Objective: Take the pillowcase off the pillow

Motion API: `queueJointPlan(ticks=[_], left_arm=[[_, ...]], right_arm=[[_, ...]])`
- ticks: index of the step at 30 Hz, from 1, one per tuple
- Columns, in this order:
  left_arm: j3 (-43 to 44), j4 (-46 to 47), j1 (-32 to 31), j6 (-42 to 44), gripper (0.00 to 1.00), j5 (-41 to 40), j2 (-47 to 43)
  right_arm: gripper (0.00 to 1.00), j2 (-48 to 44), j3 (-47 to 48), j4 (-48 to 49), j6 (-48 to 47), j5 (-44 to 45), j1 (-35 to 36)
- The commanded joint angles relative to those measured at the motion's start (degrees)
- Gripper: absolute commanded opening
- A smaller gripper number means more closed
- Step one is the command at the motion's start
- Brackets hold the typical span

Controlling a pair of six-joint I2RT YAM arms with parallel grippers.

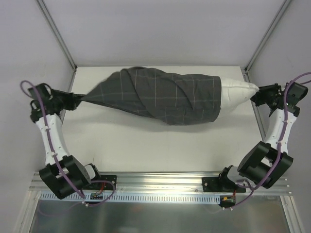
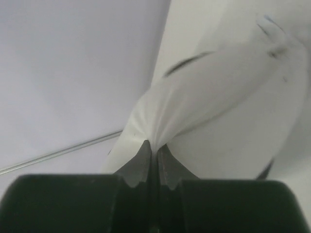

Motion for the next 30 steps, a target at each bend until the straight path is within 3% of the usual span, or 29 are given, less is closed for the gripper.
queueJointPlan(ticks=[1,3,4,6,11,15,17,23,27,30], left_arm=[[8.59,-7.59,13.58,5.19,0.00,1.69,-4.80],[9.66,-8.91,24.62,5.72,0.00,7.12,-5.86],[11.93,-9.87,27.13,6.07,0.00,8.02,-5.86],[15.63,-14.95,29.95,8.10,0.00,7.42,-4.11],[20.38,-15.07,32.86,7.66,0.00,6.89,-4.02],[26.88,-16.65,32.25,9.33,0.00,5.14,-4.72],[27.33,-17.18,28.92,10.56,0.00,1.37,-5.60],[21.10,-17.53,16.97,13.81,0.00,-8.13,-10.95],[18.28,-18.40,15.72,16.97,0.00,-6.48,-14.47],[23.70,-22.79,15.72,19.60,0.00,-6.03,-17.28]], right_arm=[[0.01,-5.48,6.85,5.45,3.07,-3.16,-3.91],[0.01,-6.79,7.55,5.45,3.60,-3.70,-4.88],[0.01,-7.24,7.56,5.53,4.12,-3.88,-5.32],[0.01,-8.46,7.82,5.53,4.91,-4.05,-6.90],[0.01,-11.02,9.57,5.97,9.05,-4.84,-12.17],[0.01,-11.72,10.55,5.97,10.37,-3.45,-12.36],[0.01,-11.38,9.23,4.23,8.97,-0.46,-10.26],[0.01,-12.68,6.42,-3.77,-0.25,4.73,-1.56],[0.01,-16.90,3.25,-7.29,-4.31,4.39,0.65],[0.01,-23.31,1.93,-8.87,-3.96,4.38,1.96]])
